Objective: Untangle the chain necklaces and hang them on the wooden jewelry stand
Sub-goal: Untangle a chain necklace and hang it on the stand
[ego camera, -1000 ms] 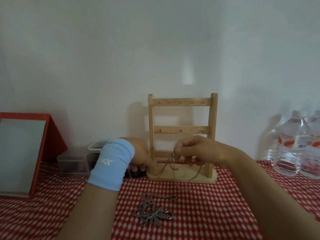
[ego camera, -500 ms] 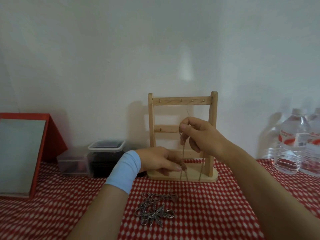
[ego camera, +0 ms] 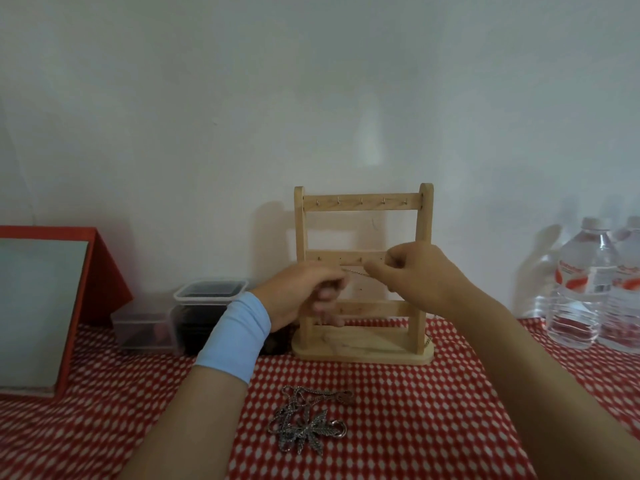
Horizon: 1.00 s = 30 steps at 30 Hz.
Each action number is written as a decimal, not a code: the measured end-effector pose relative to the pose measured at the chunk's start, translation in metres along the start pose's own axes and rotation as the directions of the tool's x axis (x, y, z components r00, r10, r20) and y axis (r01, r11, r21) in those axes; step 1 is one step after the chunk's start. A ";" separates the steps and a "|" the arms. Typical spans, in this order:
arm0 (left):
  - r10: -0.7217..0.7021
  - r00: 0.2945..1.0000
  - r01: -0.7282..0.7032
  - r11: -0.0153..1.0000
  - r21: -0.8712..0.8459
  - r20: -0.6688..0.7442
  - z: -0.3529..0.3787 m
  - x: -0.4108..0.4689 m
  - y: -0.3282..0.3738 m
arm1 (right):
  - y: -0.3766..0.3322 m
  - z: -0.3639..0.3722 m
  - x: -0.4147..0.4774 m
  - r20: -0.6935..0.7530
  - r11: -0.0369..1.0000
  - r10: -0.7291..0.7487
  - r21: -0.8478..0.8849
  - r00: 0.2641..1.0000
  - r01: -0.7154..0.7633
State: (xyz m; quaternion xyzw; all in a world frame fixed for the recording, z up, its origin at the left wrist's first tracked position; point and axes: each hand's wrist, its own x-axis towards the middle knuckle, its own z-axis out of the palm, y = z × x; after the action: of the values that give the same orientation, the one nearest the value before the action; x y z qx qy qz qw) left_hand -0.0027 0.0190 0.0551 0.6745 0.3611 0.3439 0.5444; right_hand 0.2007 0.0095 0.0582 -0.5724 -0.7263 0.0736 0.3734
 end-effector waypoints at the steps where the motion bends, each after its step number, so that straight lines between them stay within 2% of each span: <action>1: 0.021 0.997 -0.020 1.000 0.015 -0.067 -0.005 0.000 0.001 | 0.002 0.000 0.000 0.061 0.998 0.027 -0.049 0.998 -0.024; 4: 0.109 0.972 -0.068 0.979 0.191 -0.209 -0.014 -0.002 0.006 | 0.000 0.004 -0.001 0.287 0.989 0.139 -0.098 0.948 -0.115; 7: 0.189 0.947 -0.090 0.932 0.351 -0.260 -0.017 -0.003 0.007 | -0.005 0.002 -0.006 0.488 0.968 0.250 -0.149 0.836 -0.202; 9: 0.222 0.935 -0.100 0.913 0.397 -0.276 -0.017 -0.001 0.008 | -0.004 -0.001 -0.009 0.575 0.970 0.239 -0.106 0.782 -0.219; 10: 0.216 0.935 -0.107 0.927 0.359 -0.280 -0.018 0.000 0.008 | -0.003 -0.002 -0.009 0.570 0.979 0.191 -0.054 0.799 -0.196; 11: 0.202 0.937 -0.114 0.949 0.295 -0.285 -0.019 0.001 0.007 | -0.002 -0.004 -0.008 0.519 0.988 0.125 0.015 0.845 -0.155; 14: 0.118 0.953 -0.072 0.983 0.171 -0.279 -0.023 0.005 0.000 | 0.000 -0.005 -0.002 0.252 0.967 -0.005 0.248 0.968 -0.060; 16: 0.038 0.976 0.002 0.982 0.188 -0.213 -0.020 0.005 -0.004 | -0.002 -0.006 0.000 0.143 0.921 -0.026 0.389 0.989 -0.032; 19: -0.075 0.997 0.075 0.970 0.233 -0.009 -0.005 0.003 -0.007 | -0.008 -0.001 0.000 0.049 0.854 -0.015 0.519 0.999 -0.012; 22: -0.090 0.988 0.030 0.911 0.411 0.127 -0.001 0.004 -0.010 | -0.011 0.007 0.002 -0.016 0.853 0.011 0.522 1.000 -0.001; 25: -0.067 0.995 0.029 0.889 0.458 0.067 -0.008 0.003 -0.013 | -0.009 0.006 0.003 -0.021 0.874 0.074 0.482 0.997 -0.054; 28: -0.057 0.993 0.025 0.957 0.288 0.103 -0.016 0.000 -0.014 | -0.007 -0.005 0.004 0.066 0.917 0.130 0.373 0.989 -0.145; 30: -0.110 0.981 0.087 0.986 0.141 0.160 -0.019 -0.006 -0.011 | -0.001 -0.008 0.006 0.198 0.971 0.160 0.147 0.967 -0.191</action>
State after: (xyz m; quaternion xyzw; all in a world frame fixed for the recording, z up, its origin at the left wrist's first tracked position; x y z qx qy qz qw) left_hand -0.0227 0.0247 0.0468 0.7170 0.3695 0.2338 0.5428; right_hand 0.2049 0.0120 0.0672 -0.5924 -0.6956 0.2189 0.3424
